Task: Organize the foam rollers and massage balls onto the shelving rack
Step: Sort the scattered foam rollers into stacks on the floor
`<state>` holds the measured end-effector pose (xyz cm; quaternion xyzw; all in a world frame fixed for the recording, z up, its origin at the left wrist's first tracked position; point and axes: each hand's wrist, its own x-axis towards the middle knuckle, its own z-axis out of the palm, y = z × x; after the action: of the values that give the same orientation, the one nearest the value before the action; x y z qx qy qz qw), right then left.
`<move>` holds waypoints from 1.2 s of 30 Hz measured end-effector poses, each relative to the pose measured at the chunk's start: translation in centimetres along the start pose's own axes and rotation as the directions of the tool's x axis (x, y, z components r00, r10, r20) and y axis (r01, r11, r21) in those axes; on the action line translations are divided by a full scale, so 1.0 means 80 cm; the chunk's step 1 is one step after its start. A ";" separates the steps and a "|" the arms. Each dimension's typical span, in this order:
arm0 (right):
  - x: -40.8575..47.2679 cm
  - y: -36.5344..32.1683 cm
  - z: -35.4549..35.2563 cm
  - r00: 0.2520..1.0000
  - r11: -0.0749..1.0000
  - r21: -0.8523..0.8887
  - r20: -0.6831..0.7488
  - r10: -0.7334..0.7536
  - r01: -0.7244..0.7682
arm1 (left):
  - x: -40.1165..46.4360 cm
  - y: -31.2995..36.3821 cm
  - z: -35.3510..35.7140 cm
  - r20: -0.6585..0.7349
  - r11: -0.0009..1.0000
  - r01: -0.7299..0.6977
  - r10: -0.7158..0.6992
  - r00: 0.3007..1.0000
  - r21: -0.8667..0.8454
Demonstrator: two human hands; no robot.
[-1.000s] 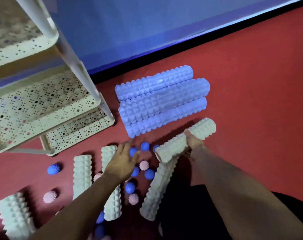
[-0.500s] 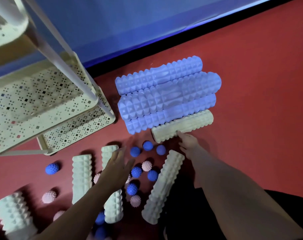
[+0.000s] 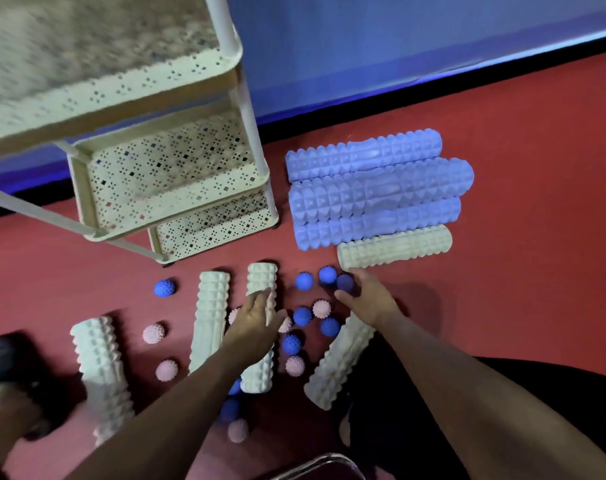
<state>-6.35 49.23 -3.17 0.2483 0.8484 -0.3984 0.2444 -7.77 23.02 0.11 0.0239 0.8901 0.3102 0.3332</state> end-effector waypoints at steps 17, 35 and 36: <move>-0.127 -0.135 0.261 0.940 0.978 -0.043 0.286 -0.185 0.205 | -0.121 -0.280 -0.071 -0.222 0.780 0.539 -0.614 0.757 -0.318; -0.112 -0.194 0.322 0.867 0.880 -0.319 0.465 -0.179 0.353 | -0.086 -0.483 -0.087 -0.068 0.528 0.572 -0.769 0.636 -0.628; -0.112 -0.195 0.323 0.866 0.882 -0.315 0.467 -0.179 0.352 | -0.086 -0.482 -0.088 -0.051 0.526 0.585 -0.768 0.638 -0.618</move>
<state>-3.61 17.91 -3.58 -0.0196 0.8628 -0.2962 0.4092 -0.38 -13.58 -13.73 -0.4751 0.7385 0.3935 0.2722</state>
